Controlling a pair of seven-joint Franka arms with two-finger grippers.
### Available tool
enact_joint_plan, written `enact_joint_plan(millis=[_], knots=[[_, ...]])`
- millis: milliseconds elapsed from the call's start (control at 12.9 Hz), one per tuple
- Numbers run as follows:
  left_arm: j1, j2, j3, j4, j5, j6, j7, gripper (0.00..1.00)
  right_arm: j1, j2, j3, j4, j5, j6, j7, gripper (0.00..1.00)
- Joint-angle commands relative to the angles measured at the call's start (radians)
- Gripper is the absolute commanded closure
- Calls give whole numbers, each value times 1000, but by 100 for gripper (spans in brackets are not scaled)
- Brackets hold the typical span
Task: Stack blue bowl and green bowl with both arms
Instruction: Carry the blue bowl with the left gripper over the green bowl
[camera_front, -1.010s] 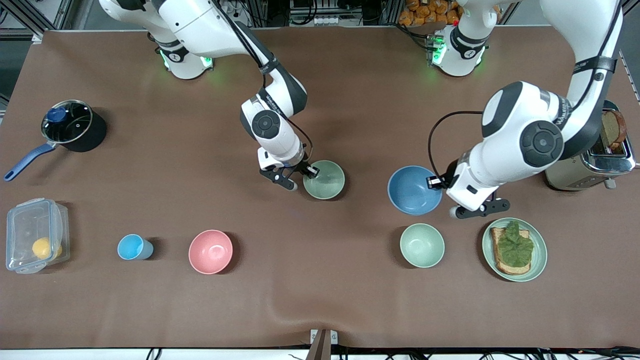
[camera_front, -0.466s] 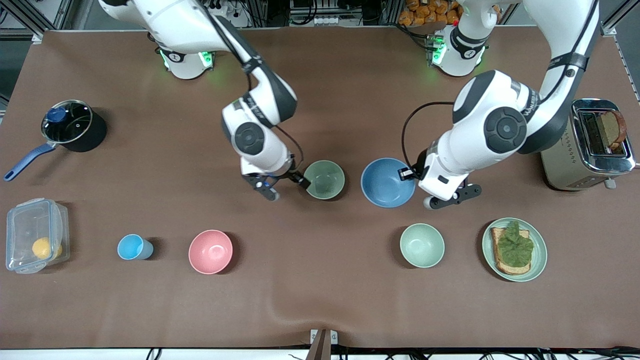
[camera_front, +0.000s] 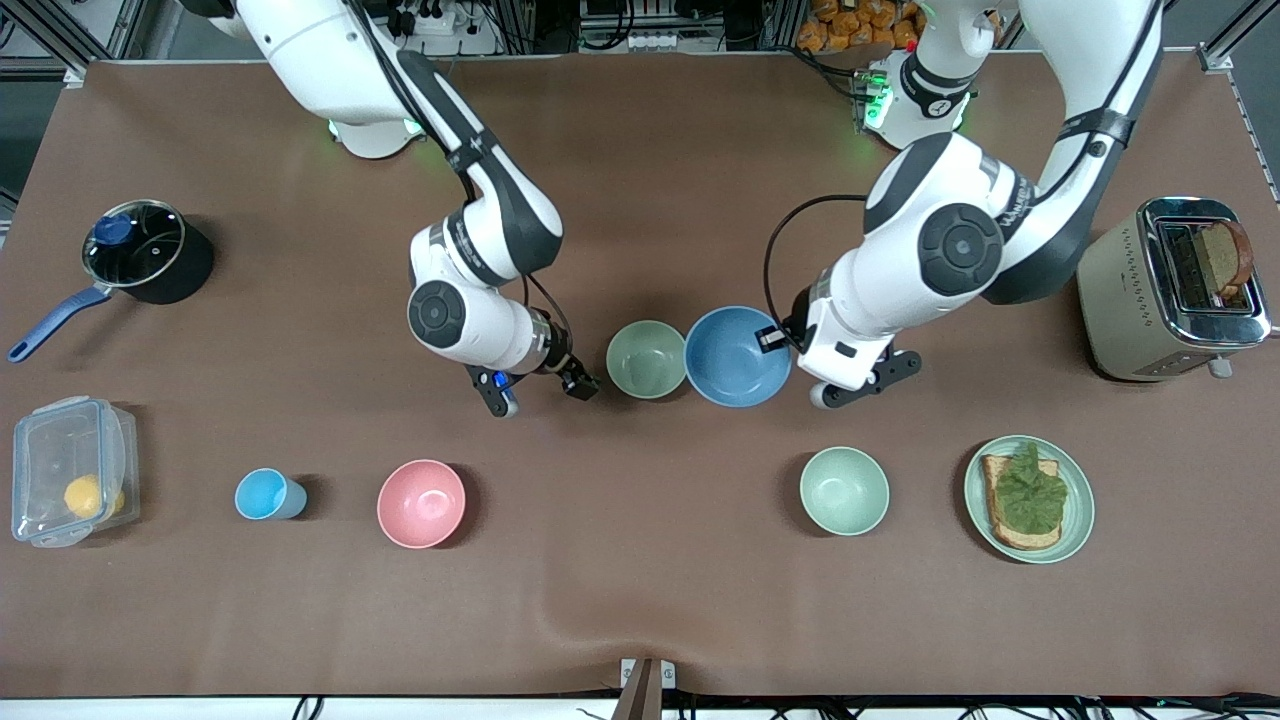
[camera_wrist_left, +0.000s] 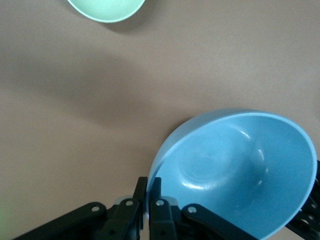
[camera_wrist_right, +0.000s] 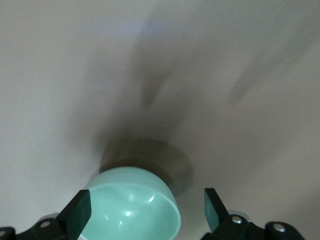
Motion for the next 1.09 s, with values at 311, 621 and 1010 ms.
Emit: enact_joint_plan(millis=[311,621,1010], knots=[[-50,34,1,-1,-24,60,-59,100,-7,66,13,-47,139,188,1,0],[-73,43,1,-72,-19,155,-110,100,-1,81,14,-44,239,234,-13,0],[-116,60,1,-168,-19,276,-147,100,28,107,14,-47,242,289,-14,0]])
